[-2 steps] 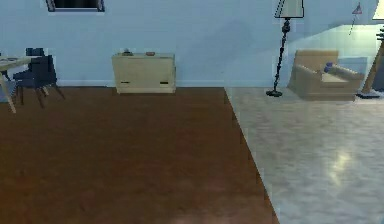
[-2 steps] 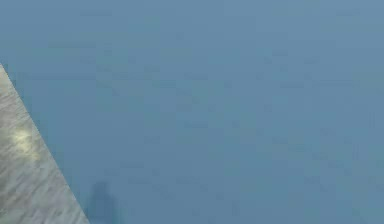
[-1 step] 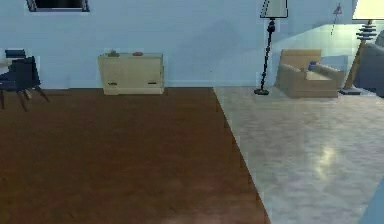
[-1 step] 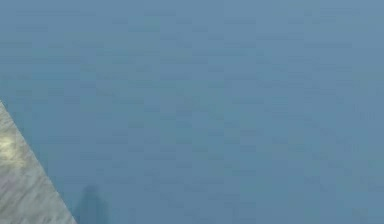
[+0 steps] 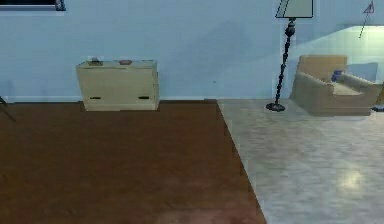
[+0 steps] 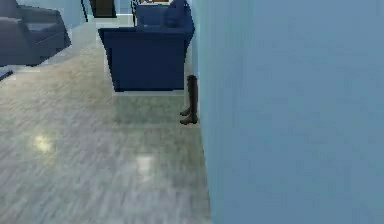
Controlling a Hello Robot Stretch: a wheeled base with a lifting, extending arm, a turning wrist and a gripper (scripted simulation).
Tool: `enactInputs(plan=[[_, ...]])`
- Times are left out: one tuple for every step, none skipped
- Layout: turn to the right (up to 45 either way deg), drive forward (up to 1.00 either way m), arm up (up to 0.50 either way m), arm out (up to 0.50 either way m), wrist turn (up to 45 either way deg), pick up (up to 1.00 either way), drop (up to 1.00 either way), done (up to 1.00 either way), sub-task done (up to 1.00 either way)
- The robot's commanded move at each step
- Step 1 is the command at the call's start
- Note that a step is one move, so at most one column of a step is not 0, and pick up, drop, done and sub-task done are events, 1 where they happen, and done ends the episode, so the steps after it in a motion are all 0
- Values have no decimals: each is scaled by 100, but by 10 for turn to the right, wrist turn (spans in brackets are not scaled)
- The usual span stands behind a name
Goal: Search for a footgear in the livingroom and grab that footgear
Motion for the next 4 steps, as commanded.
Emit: enactInputs(plan=[[390, 0, 0, 0, 0, 0, 0, 0, 0], [0, 50, 0, 0, 0, 0, 0, 0, 0], [180, 0, 0, 0, 0, 0, 0, 0, 0], [0, 100, 0, 0, 0, 0, 0, 0, 0]])
